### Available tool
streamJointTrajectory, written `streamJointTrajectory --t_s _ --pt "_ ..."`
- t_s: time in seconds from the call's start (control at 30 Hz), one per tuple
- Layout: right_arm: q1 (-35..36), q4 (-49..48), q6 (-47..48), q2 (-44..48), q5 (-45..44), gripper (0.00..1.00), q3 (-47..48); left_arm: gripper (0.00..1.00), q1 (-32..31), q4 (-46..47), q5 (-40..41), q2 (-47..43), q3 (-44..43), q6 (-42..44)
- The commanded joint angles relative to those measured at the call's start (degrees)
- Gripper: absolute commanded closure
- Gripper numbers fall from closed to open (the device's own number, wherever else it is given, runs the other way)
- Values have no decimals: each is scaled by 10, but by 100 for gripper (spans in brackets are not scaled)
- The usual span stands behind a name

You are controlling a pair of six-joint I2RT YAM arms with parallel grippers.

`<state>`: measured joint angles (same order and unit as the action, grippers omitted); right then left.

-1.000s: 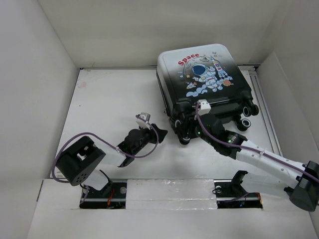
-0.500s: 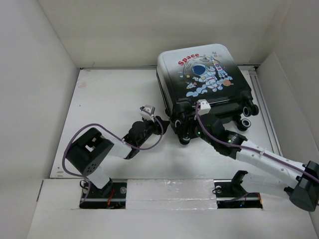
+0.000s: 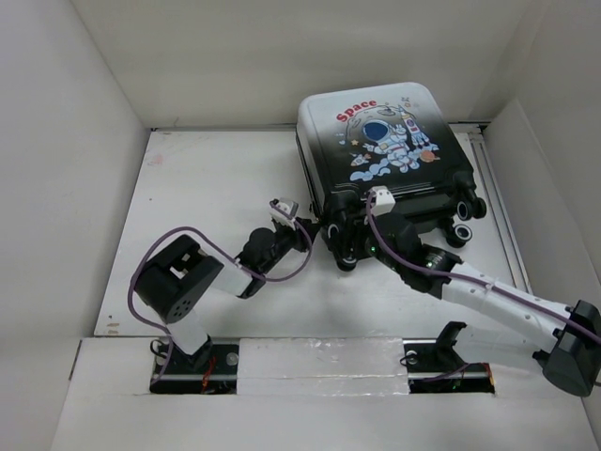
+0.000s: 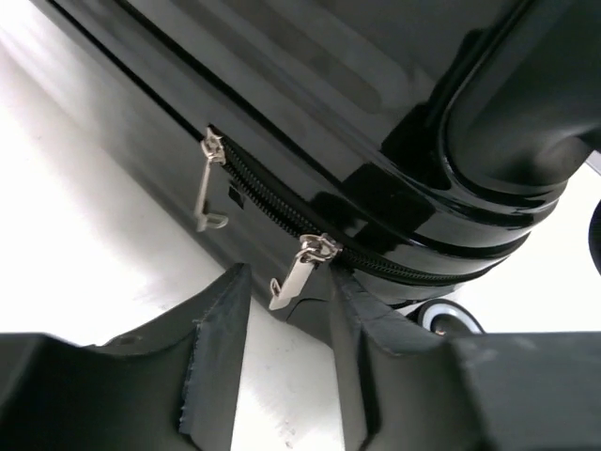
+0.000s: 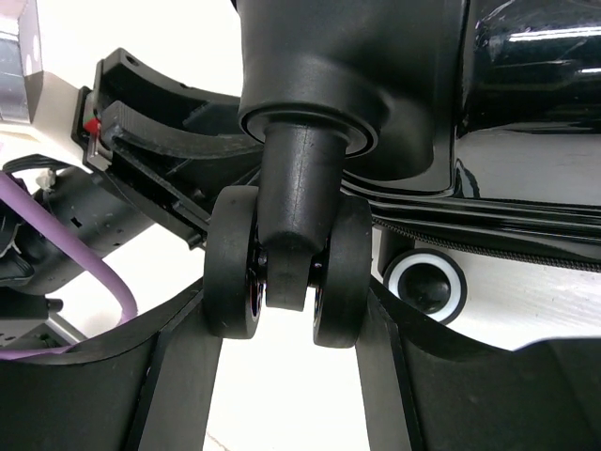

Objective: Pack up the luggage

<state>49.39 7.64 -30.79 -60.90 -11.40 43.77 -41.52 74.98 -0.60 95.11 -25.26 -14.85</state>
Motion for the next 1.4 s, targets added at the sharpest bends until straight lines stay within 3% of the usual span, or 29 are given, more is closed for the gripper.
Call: streamJointTrajectory --t_s 0.0,0.13,0.23,0.5,0.9,1.17,1.33,1.37 --pt "6 -52 27 -11 60 100 13 70 -2 69 -22 25 -41 17" --pt "6 -52 27 -11 67 100 13 84 -2 75 -44 38 -61 22" --pt "6 -52 27 0 67 100 7 100 -2 75 -50 45 -66 22" --pt "12 -52 22 22 67 100 -10 100 -2 69 -20 34 -72 22" --pt "22 -13 17 56 59 100 -20 100 3 -16 161 39 -91 29" --pt "33 4 17 69 59 100 -25 100 79 -37 101 51 -104 -7" --pt "33 4 17 57 65 100 -25 100 85 -90 136 40 -117 -21" --pt "33 -2 17 57 65 100 -25 83 85 -105 143 30 -117 -39"
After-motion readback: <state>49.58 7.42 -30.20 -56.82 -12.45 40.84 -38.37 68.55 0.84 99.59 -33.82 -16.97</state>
